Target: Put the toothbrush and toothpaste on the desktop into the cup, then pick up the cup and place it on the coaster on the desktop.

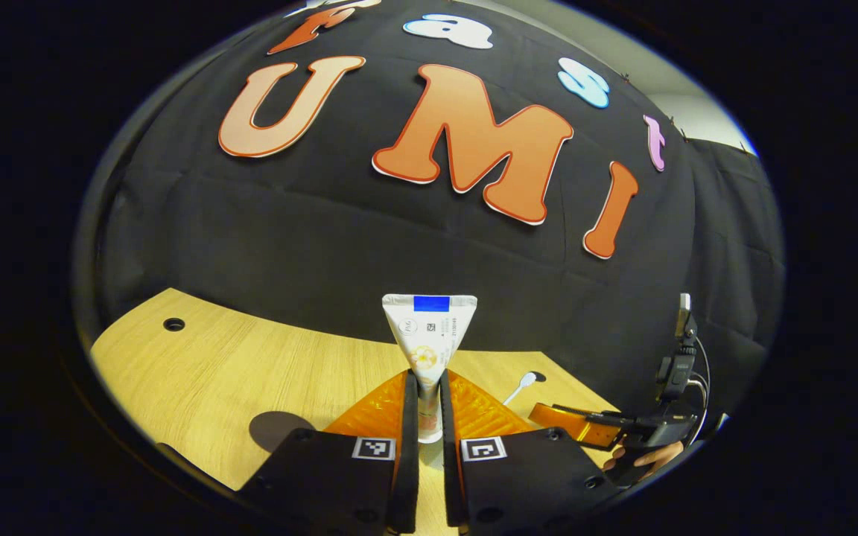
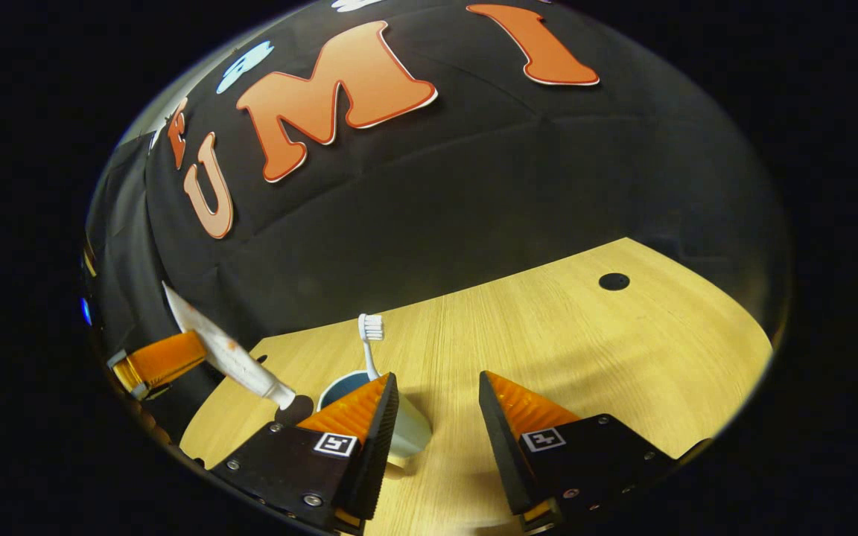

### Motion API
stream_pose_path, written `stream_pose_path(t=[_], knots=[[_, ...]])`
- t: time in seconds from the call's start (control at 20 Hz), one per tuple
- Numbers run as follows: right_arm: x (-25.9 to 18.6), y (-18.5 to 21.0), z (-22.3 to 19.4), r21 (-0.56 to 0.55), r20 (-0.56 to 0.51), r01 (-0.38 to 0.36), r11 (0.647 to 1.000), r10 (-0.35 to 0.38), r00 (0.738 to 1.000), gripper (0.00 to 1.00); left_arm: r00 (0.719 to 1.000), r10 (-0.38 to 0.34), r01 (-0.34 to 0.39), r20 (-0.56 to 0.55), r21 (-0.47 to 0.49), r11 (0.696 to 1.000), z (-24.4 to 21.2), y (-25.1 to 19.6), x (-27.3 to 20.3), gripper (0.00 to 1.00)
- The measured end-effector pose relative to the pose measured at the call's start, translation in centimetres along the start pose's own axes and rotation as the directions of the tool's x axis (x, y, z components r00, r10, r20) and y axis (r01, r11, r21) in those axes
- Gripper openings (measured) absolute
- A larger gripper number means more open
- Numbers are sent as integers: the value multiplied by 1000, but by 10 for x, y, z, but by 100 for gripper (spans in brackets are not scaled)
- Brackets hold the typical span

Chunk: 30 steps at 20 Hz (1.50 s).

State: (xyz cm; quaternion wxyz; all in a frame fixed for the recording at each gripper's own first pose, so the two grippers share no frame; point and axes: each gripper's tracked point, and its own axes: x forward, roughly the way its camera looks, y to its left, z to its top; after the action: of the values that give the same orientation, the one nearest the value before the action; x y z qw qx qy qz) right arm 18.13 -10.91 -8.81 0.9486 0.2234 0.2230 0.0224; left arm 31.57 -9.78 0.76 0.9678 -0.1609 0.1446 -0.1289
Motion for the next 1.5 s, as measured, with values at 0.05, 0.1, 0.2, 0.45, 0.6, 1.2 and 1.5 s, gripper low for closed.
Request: stream_pose_path(t=[0.05, 0.1, 0.2, 0.45, 0.6, 1.2, 1.5], knots=[[-4, -3, 0, 2, 0, 4, 1000, -4, 1000, 67, 1000, -10, 10, 6, -12, 1000, 2, -1, 8, 18], [-8, -5, 1, 5, 5, 2, 1000, -2, 1000, 58, 1000, -19, 19, 8, -23, 1000, 4, -1, 16, 18], [-16, -9, 3, -3, 14, 8, 1000, -8, 1000, 72, 999, -41, 41, 8, -44, 998, 4, -4, 32, 18], [-28, -16, 0, -43, 18, 19, 999, -18, 1000, 86, 996, -87, 86, -17, -57, 995, -3, -27, 63, 18], [-29, -17, -5, -51, 13, 14, 999, -14, 1000, 88, 992, -111, 107, -65, -60, 992, -16, -38, 77, 18], [-34, -10, -24, -79, -20, -14, 997, 12, 1000, 98, 977, -49, 60, -205, 49, 997, -64, -49, 113, 18], [-38, -2, -28, -99, -27, -25, 995, 23, 999, 98, 972, -15, 44, -236, 116, 992, -78, -55, 125, 19]])
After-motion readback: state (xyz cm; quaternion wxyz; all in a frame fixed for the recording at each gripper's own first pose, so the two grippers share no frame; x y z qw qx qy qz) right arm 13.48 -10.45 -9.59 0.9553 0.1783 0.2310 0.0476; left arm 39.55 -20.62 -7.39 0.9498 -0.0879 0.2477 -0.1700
